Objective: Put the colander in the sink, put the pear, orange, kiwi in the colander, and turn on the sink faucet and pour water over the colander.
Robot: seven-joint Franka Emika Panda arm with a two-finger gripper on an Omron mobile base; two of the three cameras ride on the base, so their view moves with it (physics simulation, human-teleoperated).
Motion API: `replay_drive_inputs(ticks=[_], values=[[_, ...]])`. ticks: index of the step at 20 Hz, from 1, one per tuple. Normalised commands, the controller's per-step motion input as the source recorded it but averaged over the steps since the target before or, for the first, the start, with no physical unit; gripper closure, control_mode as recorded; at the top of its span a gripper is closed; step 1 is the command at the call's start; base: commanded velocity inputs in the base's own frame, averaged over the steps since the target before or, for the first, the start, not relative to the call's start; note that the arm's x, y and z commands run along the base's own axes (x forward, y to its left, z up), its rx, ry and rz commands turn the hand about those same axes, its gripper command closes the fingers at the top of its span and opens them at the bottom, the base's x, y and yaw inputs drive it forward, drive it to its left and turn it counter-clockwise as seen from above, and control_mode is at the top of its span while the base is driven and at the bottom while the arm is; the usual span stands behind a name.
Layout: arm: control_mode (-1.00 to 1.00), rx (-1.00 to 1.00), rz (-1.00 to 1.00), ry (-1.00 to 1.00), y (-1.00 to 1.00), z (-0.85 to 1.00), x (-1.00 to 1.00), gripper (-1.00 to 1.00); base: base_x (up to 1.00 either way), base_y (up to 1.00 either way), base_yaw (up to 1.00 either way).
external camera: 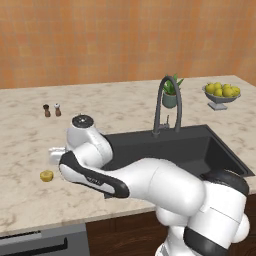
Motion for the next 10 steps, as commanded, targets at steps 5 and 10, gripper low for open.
replay_drive_inputs(ticks=[5,10], values=[[-1.00,-0.12,0.00,0.07,0.54,-0.25,0.17,-1.00,0.00,0.00,0.00],[-1.00,-0.04,0.03,0.15,0.20,-0.44,0.39,-1.00,0.00,0.00,0.00]])
